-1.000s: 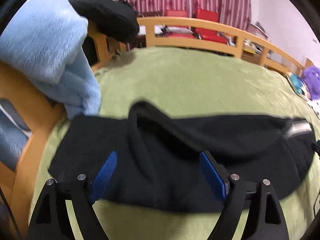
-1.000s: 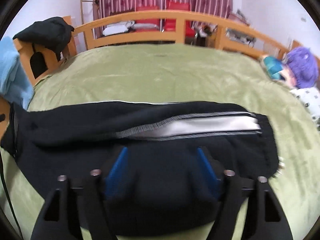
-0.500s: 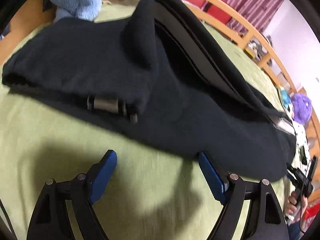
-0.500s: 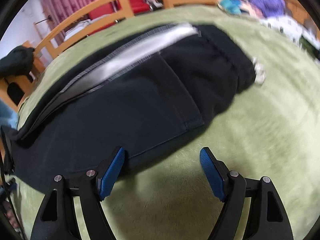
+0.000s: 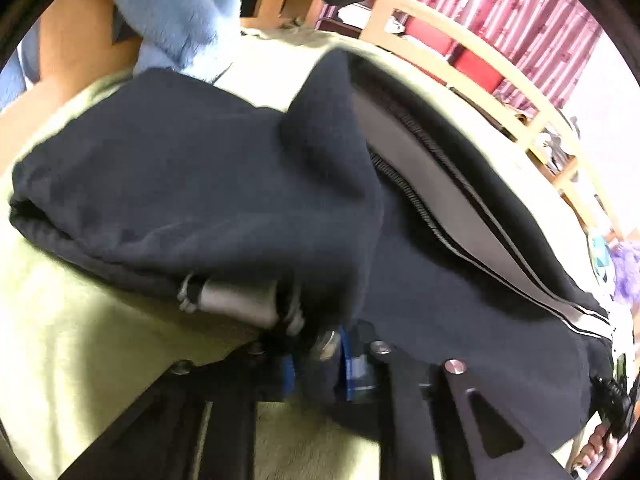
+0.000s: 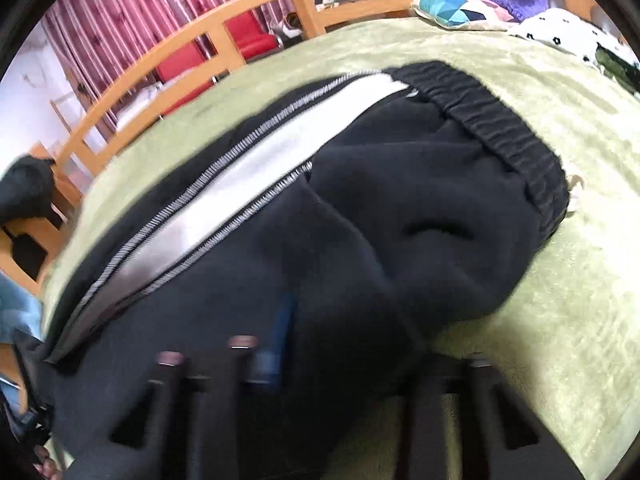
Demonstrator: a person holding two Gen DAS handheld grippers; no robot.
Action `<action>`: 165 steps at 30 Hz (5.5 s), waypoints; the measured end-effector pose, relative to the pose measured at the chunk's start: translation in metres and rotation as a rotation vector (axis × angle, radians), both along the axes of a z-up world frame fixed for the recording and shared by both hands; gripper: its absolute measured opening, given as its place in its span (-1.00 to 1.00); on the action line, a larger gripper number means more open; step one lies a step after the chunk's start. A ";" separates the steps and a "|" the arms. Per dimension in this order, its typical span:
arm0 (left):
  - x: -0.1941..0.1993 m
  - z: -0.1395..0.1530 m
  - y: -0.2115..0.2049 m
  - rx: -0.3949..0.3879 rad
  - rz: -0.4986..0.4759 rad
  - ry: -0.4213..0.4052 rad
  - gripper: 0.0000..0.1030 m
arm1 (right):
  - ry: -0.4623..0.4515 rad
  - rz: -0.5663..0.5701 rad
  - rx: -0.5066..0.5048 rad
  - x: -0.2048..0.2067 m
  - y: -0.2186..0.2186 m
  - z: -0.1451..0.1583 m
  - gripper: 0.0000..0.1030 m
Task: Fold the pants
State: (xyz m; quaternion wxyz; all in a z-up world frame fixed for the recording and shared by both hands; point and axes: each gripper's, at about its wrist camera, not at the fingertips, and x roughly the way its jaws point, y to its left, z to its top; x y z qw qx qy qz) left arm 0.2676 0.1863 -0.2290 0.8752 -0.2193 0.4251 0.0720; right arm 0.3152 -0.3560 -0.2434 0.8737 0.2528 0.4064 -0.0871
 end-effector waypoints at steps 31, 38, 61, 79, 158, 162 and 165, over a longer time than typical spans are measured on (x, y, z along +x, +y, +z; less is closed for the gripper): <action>-0.231 0.026 -0.001 -0.006 -0.133 0.061 -0.12 | 0.066 0.041 -0.019 -0.269 -0.028 0.024 -0.08; -0.235 0.050 -0.001 0.043 -0.176 -0.024 0.02 | 0.041 0.043 -0.059 -0.304 -0.031 0.043 -0.03; -0.072 0.119 0.116 0.209 0.116 -0.246 -0.72 | 0.032 -0.068 -0.153 -0.287 -0.011 0.065 -0.03; -0.120 0.087 0.081 0.173 -0.068 -0.120 0.47 | 0.032 -0.100 -0.147 -0.283 0.005 0.071 0.01; -0.178 0.079 -0.044 0.077 -0.081 -0.033 0.26 | 0.096 -0.192 0.071 -0.311 -0.239 0.026 -0.11; -0.162 0.078 -0.015 0.050 -0.091 -0.036 0.26 | 0.125 -0.223 -0.021 -0.337 -0.224 0.042 -0.04; -0.136 0.077 0.002 0.048 -0.112 -0.054 0.26 | 0.130 -0.267 -0.129 -0.359 -0.201 0.062 -0.04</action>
